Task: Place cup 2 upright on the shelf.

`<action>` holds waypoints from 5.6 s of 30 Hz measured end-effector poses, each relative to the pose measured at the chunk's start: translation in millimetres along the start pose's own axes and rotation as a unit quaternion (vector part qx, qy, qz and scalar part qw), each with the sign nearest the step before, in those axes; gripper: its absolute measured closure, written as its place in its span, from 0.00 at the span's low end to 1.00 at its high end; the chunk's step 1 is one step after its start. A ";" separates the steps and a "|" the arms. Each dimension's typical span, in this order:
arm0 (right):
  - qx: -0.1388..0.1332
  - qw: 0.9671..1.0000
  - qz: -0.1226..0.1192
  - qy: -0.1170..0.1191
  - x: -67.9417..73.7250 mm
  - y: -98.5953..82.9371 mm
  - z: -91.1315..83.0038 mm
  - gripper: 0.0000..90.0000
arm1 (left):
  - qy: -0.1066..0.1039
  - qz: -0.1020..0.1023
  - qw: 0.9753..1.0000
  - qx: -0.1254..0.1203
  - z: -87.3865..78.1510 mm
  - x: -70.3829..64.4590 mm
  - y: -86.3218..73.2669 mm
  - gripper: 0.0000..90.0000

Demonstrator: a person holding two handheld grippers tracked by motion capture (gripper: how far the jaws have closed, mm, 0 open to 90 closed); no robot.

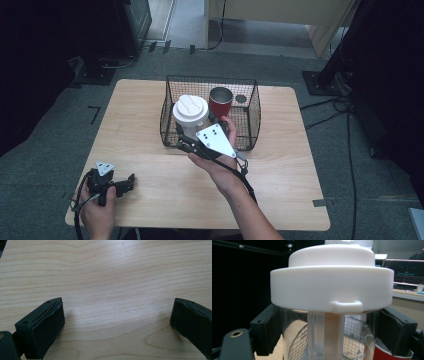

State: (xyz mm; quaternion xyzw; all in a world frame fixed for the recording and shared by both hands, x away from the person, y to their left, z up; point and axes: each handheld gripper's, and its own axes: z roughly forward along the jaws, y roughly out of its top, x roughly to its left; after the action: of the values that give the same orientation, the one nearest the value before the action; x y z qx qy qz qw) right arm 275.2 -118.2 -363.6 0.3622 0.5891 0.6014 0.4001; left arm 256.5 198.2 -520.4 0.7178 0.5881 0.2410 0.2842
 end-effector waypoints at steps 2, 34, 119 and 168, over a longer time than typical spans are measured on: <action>-0.001 1.000 0.003 -0.002 -1.9 1.1 1.4 0.18 | 0.000 0.000 1.000 0.000 0.0 0.0 0.0 0.00; -0.023 0.998 0.020 -0.046 -35.1 20.8 60.6 0.18 | 0.000 0.000 1.000 0.000 0.0 0.1 0.0 0.00; 0.141 0.990 -0.007 0.017 -63.9 -87.5 151.8 0.17 | 0.000 0.002 1.000 0.001 -0.1 0.2 0.0 0.00; 0.098 0.993 -0.040 0.051 -101.0 -53.9 107.9 0.04 | 0.000 0.002 1.000 0.001 -0.1 0.3 0.0 0.00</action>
State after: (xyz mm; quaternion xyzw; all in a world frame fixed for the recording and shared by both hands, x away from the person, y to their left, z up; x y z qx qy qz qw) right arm 418.1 -165.5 -409.1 0.3445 0.6789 0.5418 0.3562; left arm 256.4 198.5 -520.4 0.7195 0.5866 0.2411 0.2830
